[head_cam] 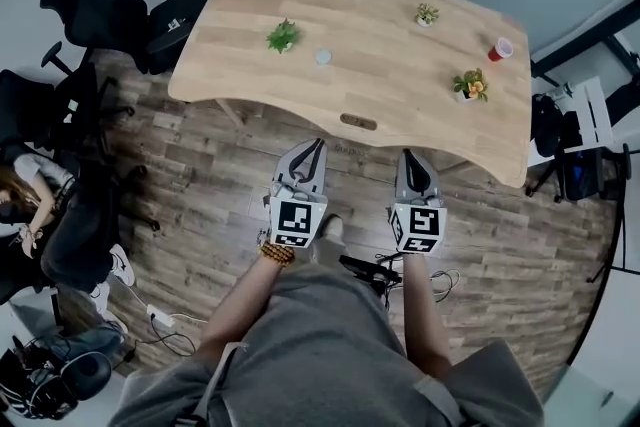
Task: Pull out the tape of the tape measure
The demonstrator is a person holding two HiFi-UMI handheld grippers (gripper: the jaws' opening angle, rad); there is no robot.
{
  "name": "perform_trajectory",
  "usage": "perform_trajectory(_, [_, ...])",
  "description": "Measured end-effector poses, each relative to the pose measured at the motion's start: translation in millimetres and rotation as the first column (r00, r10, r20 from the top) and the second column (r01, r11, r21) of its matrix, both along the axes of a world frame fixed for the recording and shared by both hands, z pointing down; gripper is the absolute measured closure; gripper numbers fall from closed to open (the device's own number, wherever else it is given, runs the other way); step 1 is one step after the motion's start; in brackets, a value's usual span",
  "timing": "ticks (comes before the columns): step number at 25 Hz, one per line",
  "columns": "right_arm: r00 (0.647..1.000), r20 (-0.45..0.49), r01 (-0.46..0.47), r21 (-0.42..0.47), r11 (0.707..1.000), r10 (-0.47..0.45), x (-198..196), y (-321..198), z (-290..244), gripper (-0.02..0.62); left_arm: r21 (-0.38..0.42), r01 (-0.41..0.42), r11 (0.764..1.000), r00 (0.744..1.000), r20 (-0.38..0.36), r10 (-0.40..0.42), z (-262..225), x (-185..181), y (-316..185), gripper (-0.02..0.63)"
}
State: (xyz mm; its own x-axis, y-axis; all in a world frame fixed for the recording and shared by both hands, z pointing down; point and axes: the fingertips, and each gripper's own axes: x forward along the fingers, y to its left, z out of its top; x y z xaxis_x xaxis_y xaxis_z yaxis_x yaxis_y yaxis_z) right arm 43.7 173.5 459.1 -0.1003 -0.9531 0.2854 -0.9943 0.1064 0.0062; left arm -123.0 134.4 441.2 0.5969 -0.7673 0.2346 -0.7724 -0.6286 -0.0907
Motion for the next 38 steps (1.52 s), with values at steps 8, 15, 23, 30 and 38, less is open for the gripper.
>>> perform_trajectory(8, [0.996,-0.091,-0.006,-0.020,1.000,0.004,0.7,-63.9,-14.0,0.584,0.002,-0.032,0.999,0.997,-0.065,0.032,2.6,10.5,-81.0,0.588])
perform_trajectory(15, [0.975,-0.199,0.094,-0.024,0.995,-0.097,-9.5,-131.2,-34.3,0.584,-0.019,-0.020,1.000,0.994,-0.111,0.018,4.1,-5.3,-151.1,0.589])
perform_trajectory(23, [0.865,-0.312,0.382,-0.099,0.919,-0.393,-47.5,-189.1,-19.9,0.584,-0.069,0.056,0.996,0.994,-0.085,-0.062,24.6,-39.7,-190.6,0.588])
perform_trajectory(30, [0.751,-0.306,0.567,-0.156,0.809,-0.585,-43.8,-265.2,15.8,0.584,-0.058,0.104,0.993,0.990,-0.087,-0.109,25.8,-38.6,-219.1,0.588])
perform_trajectory(38, [0.514,-0.338,0.736,-0.298,0.607,-0.789,-49.8,-315.9,75.0,0.584,-0.058,0.183,0.981,0.981,-0.051,-0.186,23.9,-28.6,-231.3,0.588])
